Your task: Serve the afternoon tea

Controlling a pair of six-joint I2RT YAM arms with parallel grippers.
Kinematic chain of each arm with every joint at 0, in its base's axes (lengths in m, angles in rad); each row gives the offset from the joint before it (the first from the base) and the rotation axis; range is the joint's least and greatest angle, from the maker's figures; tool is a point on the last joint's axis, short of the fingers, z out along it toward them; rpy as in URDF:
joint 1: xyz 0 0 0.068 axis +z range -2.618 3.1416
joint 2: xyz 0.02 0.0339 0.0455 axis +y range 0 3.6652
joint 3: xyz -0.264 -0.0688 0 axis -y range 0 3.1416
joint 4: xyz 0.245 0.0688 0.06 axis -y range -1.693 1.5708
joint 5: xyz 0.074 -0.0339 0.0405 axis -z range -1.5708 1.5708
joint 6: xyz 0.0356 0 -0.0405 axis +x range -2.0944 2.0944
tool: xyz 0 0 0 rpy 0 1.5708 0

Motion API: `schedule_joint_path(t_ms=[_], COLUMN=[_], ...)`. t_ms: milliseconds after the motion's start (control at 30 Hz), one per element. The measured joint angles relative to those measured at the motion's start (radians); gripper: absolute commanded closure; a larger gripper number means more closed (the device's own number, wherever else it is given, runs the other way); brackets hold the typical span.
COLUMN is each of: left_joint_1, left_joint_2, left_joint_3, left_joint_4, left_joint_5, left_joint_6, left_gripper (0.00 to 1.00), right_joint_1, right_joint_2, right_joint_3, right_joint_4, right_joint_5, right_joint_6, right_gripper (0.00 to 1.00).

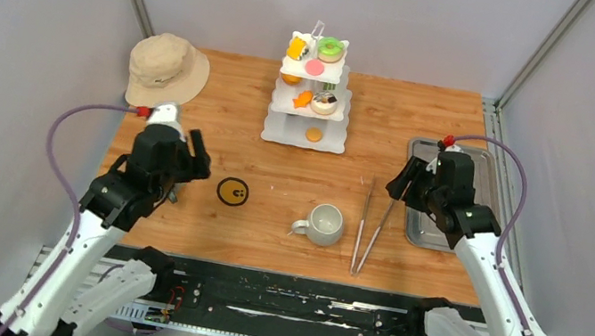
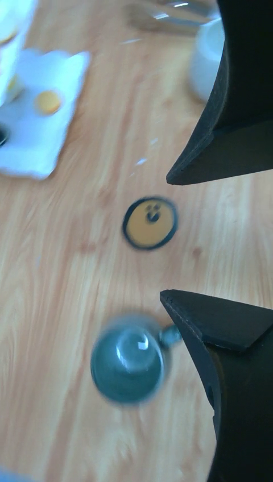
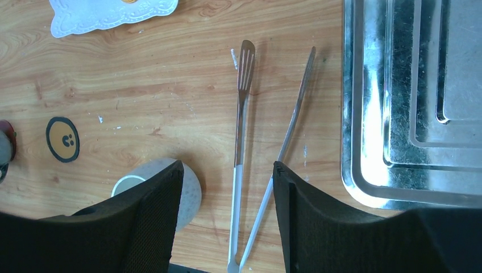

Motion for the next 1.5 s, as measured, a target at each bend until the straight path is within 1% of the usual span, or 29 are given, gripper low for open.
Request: schedule_joint_path(t_ms=[67, 200, 300, 333, 367, 400, 533, 633, 733, 900, 1033, 1133, 1200, 1300, 1400, 1467, 1500], left_joint_1=[-0.159, -0.429, -0.546, -0.568, -0.583, -0.593, -0.626, -0.637, -0.639, -0.668, -0.683, -0.683, -0.683, -0.684, -0.685, -0.687, -0.688], left_joint_2=[0.044, 0.16, 0.22, 0.224, 0.224, 0.223, 0.229, 0.271, 0.344, 0.518, 0.608, 0.66, 0.698, 0.753, 0.792, 0.808, 0.815], left_joint_3=[0.019, 0.026, -0.003, -0.024, -0.048, -0.072, -0.165, -0.173, -0.162, -0.127, -0.124, -0.124, -0.121, -0.113, -0.101, -0.092, -0.087], left_joint_4=[-0.001, 0.021, 0.076, 0.104, 0.135, 0.165, 0.304, 0.371, 0.421, 0.473, 0.51, 0.544, 0.57, 0.601, 0.615, 0.617, 0.617], left_joint_5=[0.008, 0.059, 0.135, 0.168, 0.2, 0.233, 0.344, 0.395, 0.424, 0.447, 0.45, 0.454, 0.462, 0.472, 0.476, 0.478, 0.479], left_joint_6=[0.034, 0.132, 0.214, 0.241, 0.267, 0.291, 0.367, 0.42, 0.462, 0.53, 0.563, 0.576, 0.578, 0.579, 0.581, 0.584, 0.585], left_gripper=[0.24, 0.22, 0.17, 0.11, 0.02, 0.01, 0.02, 0.01, 0.01, 0.0, 0.02, 0.08, 0.14, 0.26, 0.44, 0.62, 0.74], right_joint_1=[0.0, 0.0, 0.001, 0.001, 0.001, 0.001, 0.001, 0.001, 0.001, 0.001, 0.001, 0.001, 0.001, 0.001, 0.001, 0.001, 0.001], right_joint_2=[-0.01, -0.031, -0.047, -0.051, -0.055, -0.058, -0.072, -0.076, -0.076, -0.076, -0.076, -0.078, -0.084, -0.085, -0.085, -0.087, -0.088], right_joint_3=[0.0, 0.0, -0.001, -0.002, -0.002, -0.002, -0.008, -0.014, -0.02, -0.023, -0.025, -0.028, -0.035, -0.04, -0.042, -0.045, -0.047], right_joint_4=[-0.009, -0.027, -0.037, -0.04, -0.045, -0.05, -0.068, -0.08, -0.084, -0.085, -0.087, -0.088, -0.09, -0.096, -0.098, -0.099, -0.101], right_joint_5=[0.002, 0.018, 0.027, 0.029, 0.031, 0.035, 0.048, 0.055, 0.06, 0.064, 0.072, 0.082, 0.088, 0.095, 0.1, 0.104, 0.105], right_joint_6=[0.0, 0.0, 0.0, 0.0, 0.0, 0.0, 0.0, 0.0, 0.0, 0.0, 0.0, 0.0, 0.0, 0.0, 0.001, 0.001, 0.001], right_gripper=[0.41, 0.4, 0.4, 0.4, 0.4, 0.4, 0.4, 0.4, 0.4, 0.4, 0.4, 0.4, 0.4, 0.4, 0.41, 0.41, 0.41])
